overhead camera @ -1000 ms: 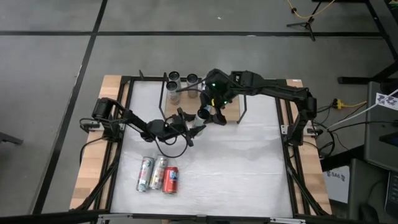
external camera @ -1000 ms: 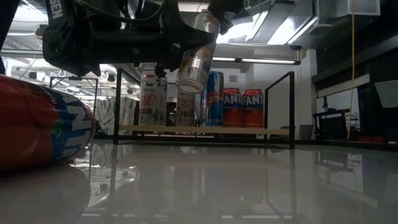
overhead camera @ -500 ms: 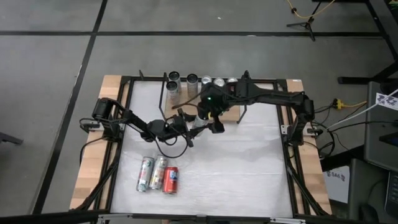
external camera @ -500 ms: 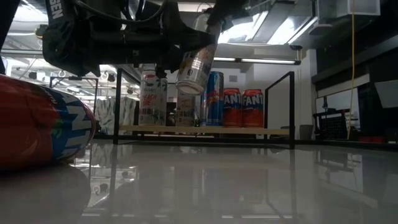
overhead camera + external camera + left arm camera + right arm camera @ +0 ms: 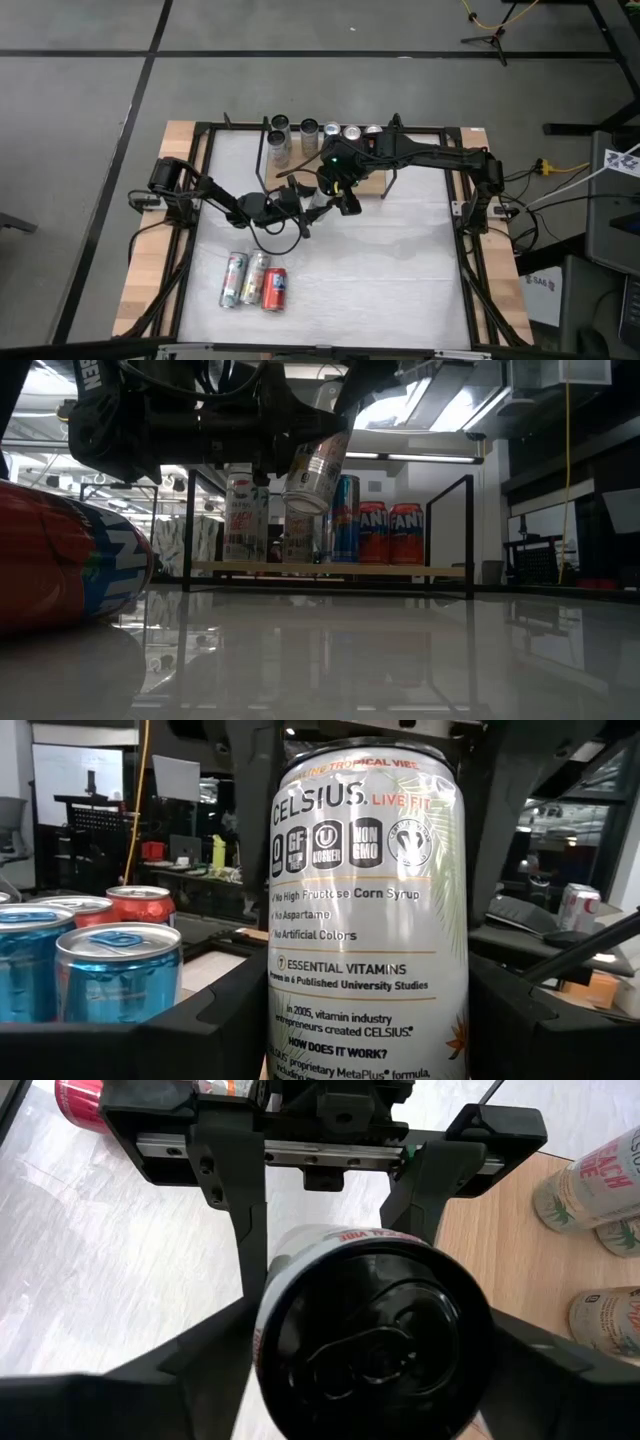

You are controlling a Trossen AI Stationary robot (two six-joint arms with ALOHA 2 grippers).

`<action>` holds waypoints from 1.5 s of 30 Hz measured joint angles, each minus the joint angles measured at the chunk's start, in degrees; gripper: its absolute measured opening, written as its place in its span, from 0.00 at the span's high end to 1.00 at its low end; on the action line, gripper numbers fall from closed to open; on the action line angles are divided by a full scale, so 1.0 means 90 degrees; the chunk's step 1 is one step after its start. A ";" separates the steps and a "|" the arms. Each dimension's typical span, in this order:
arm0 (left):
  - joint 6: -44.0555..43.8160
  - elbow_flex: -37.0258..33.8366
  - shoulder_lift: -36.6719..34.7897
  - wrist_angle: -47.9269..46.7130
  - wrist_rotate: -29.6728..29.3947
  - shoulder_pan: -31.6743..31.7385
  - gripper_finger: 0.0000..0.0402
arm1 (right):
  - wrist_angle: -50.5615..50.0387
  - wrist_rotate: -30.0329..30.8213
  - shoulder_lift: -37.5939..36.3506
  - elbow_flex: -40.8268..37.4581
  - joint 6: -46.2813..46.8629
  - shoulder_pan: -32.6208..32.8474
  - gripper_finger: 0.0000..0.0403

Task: Place canned beverage on shelf
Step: Put the top white yellow soda can on the shelf aligned with the other white yellow soda can

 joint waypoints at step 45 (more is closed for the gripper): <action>-0.1193 0.0000 -0.0007 -0.1756 0.0005 0.0002 0.16 | 0.0438 0.0303 0.0000 -0.0010 0.0092 0.0005 0.37</action>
